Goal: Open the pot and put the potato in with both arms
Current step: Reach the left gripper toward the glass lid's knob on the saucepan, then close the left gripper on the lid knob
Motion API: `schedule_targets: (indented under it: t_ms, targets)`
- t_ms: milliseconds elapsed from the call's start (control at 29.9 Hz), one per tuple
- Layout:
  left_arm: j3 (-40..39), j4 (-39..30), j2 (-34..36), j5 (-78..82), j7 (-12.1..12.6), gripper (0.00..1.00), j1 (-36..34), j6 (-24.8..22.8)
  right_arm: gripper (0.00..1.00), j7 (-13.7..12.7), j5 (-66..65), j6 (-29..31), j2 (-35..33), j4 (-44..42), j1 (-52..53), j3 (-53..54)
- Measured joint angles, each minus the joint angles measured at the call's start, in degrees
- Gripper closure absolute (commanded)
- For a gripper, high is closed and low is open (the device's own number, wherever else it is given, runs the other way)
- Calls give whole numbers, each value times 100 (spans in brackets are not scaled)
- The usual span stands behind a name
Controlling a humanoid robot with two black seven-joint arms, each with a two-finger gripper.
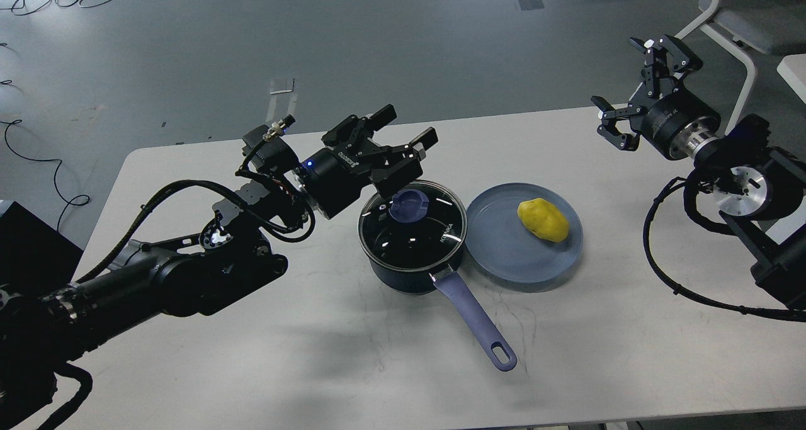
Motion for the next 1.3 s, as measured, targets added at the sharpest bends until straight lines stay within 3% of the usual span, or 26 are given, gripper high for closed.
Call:
schedule_targets:
  t_ms: [267,668,1303]
  targets:
    - [240,169,-64,939,0,2,-241,0,0,1,0,-78,-38,-2,0,-3]
    - [526,828,-234,989,3,2,-58,-1,0,1,-2,-88,-38,-7,-8,-43]
    - [551,867,-261,1018,4,2,274,-2,0,1,-9,-273,-37,-17,-37,-123]
